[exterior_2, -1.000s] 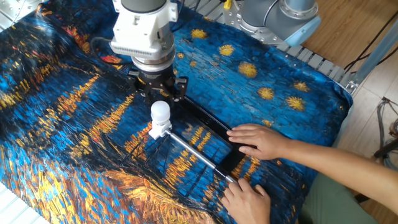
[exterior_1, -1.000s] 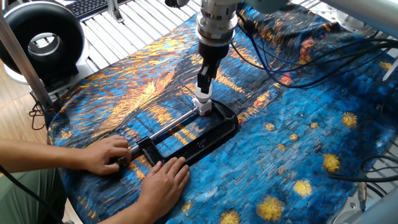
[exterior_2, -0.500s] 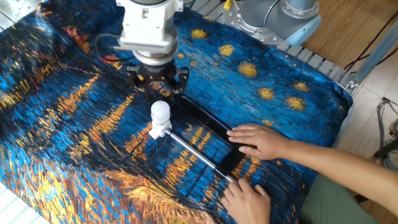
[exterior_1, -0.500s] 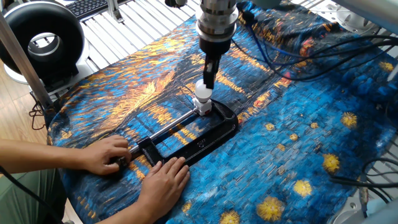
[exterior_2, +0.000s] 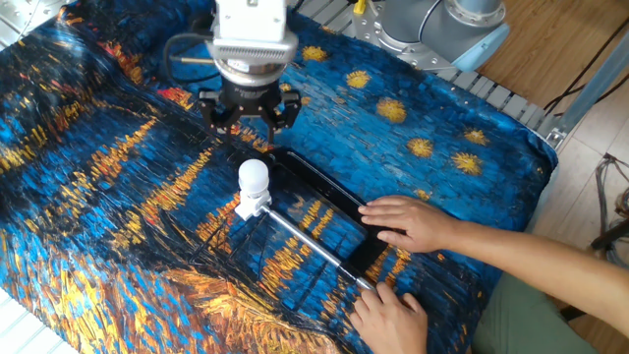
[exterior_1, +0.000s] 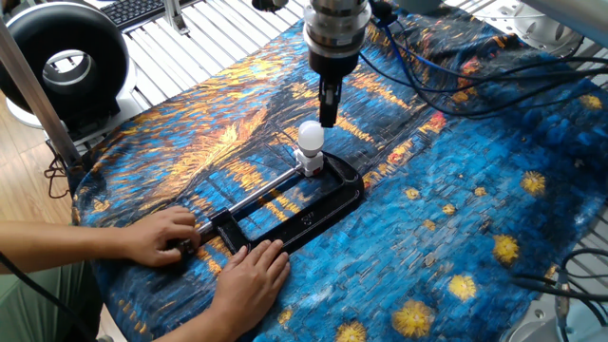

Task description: Install the light bulb by rotating it

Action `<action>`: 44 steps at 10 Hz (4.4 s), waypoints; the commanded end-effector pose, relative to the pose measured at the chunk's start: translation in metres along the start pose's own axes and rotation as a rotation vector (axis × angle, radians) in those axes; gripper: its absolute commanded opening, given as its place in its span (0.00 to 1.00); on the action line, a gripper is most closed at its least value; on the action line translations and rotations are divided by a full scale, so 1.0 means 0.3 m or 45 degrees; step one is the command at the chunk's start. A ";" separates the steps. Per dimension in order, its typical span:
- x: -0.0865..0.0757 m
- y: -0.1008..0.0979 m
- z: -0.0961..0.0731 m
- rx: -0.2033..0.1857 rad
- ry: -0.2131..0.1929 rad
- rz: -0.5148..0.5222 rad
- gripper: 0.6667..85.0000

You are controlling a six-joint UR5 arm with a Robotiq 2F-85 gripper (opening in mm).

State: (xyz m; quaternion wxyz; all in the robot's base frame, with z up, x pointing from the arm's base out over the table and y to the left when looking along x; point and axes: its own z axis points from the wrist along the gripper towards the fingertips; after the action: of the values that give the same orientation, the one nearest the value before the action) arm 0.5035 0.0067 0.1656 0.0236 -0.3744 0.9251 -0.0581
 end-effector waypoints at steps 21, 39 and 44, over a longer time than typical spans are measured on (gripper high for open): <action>-0.058 0.023 -0.041 0.042 -0.120 -0.318 0.72; -0.104 0.052 0.062 -0.167 -0.032 -0.396 0.74; -0.071 0.048 0.069 -0.163 -0.002 -0.431 0.73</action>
State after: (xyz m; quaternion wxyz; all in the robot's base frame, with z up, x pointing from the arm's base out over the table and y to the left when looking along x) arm 0.5125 0.0335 0.1435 -0.0078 -0.5214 0.8533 -0.0017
